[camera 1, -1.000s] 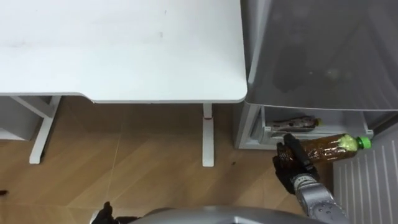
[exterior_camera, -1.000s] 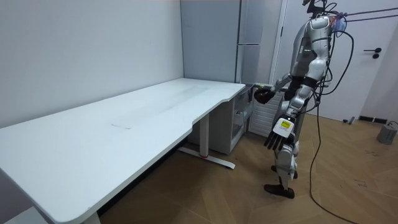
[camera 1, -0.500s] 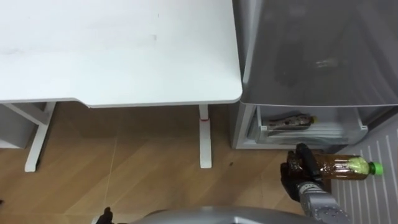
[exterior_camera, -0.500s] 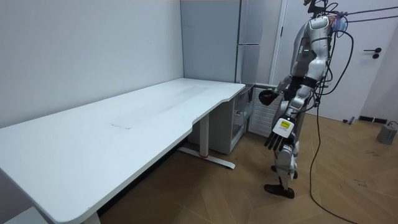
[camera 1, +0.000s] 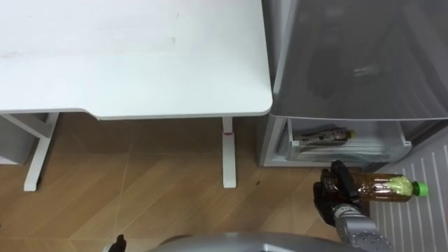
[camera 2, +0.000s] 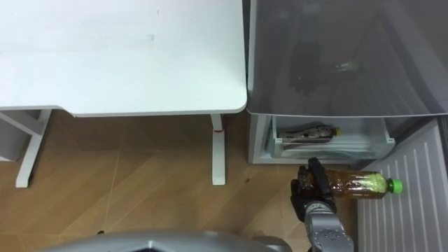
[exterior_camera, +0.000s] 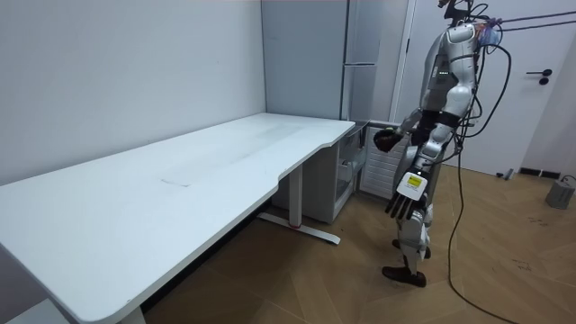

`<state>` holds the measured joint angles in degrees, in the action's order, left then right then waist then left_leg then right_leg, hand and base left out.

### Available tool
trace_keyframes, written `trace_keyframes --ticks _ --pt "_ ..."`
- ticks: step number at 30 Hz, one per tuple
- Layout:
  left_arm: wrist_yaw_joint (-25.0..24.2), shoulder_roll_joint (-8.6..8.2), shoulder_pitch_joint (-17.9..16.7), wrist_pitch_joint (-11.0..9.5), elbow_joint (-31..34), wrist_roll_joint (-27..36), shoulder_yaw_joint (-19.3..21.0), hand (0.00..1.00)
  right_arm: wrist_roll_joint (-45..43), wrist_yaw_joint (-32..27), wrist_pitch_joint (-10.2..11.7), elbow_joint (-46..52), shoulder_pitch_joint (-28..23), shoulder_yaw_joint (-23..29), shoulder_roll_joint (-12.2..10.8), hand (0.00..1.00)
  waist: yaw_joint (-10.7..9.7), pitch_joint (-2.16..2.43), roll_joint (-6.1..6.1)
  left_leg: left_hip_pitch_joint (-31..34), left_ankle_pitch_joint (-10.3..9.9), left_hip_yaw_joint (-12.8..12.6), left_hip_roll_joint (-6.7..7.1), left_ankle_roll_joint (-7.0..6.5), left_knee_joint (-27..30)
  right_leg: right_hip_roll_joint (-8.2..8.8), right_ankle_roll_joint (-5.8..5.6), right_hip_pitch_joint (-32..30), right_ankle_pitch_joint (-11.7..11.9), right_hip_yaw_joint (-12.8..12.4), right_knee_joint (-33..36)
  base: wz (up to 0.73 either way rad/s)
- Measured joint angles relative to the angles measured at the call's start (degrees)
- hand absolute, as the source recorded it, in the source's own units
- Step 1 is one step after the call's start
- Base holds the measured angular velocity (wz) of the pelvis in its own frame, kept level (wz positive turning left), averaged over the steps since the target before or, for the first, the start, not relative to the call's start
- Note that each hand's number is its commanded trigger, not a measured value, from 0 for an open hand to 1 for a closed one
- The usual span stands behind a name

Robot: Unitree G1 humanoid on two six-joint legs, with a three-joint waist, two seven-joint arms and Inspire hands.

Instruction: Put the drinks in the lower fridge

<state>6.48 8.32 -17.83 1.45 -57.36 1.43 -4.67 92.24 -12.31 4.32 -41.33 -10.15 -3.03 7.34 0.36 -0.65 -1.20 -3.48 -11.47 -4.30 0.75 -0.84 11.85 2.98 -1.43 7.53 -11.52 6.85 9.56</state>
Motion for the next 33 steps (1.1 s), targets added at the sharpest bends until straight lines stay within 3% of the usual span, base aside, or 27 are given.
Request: trace_keyframes --ticks 6,9,11,16,21,27,29,33 --pt "-0.79 0.0 -0.07 0.84 0.1 -5.58 0.7 0.0 0.03 0.03 -0.4 -0.23 0.53 2.09 0.05 1.0 -0.04 0.04 -0.04 1.35 0.0 1.04 0.13 0.0 0.88 0.15 0.01 -0.47 -0.22 1.13 0.06 0.1" --pt "-2.16 -0.06 -0.1 1.46 0.22 -7.31 2.15 0.0 0.06 0.05 -0.76 -1.56 2.76 5.69 0.13 1.0 -0.12 0.11 -0.18 2.69 0.0 1.58 0.11 0.0 1.72 0.15 0.09 -1.58 -0.18 1.95 0.09 0.13" --pt "-2.42 0.0 0.09 2.34 0.22 -7.34 2.57 0.0 0.04 0.43 -0.73 -5.9 6.8 9.46 0.28 1.0 -0.37 0.15 -0.24 3.56 0.0 1.95 0.12 0.0 2.18 0.15 0.11 -1.94 -0.16 2.51 0.16 0.13" --pt "-2.44 0.19 2.04 2.35 0.0 -7.41 2.48 0.0 0.48 0.47 -0.54 -10.93 14.38 13.17 1.94 1.0 -0.57 0.36 -0.58 6.5 0.3 2.21 0.14 -0.17 2.99 0.37 0.24 -4.97 -0.18 3.05 2.0 0.05" --pt "-2.5 0.45 5.39 2.23 -0.04 -7.2 2.49 0.0 1.12 1.71 -0.65 -15.86 21.14 14.55 2.41 1.0 0.18 -0.08 0.06 10.02 0.61 2.29 0.16 -0.25 4.17 0.82 0.52 -9.27 -0.81 3.3 5.13 0.03" --pt "-2.6 1.21 12.76 1.65 -3.48 -5.45 1.72 0.0 0.19 3.5 -2.01 -23.25 28.05 15.08 2.65 1.0 1.15 -0.87 0.75 19.67 0.63 3.37 0.07 -0.26 9.72 1.41 1.09 -18.84 -1.93 4.39 11.86 0.12" --pt "-2.6 1.43 16.32 1.89 -6.79 -5.35 0.85 0.0 0.11 3.73 -2.1 -24.99 30.25 15.43 4.02 1.0 1.68 -1.04 0.85 23.81 0.66 3.26 0.7 -0.38 12.32 2.61 1.11 -23.82 -3.35 4.22 16.58 0.07" --pt "-2.42 2.47 20.88 1.85 -9.47 -4.82 -1.12 0.0 -0.16 3.75 -2.14 -25.99 33.64 14.92 6.07 1.0 2.71 -2.07 1.24 30.33 0.63 2.92 1.09 -0.55 16.77 3.72 1.52 -31.28 -5.04 3.76 22.81 0.06"
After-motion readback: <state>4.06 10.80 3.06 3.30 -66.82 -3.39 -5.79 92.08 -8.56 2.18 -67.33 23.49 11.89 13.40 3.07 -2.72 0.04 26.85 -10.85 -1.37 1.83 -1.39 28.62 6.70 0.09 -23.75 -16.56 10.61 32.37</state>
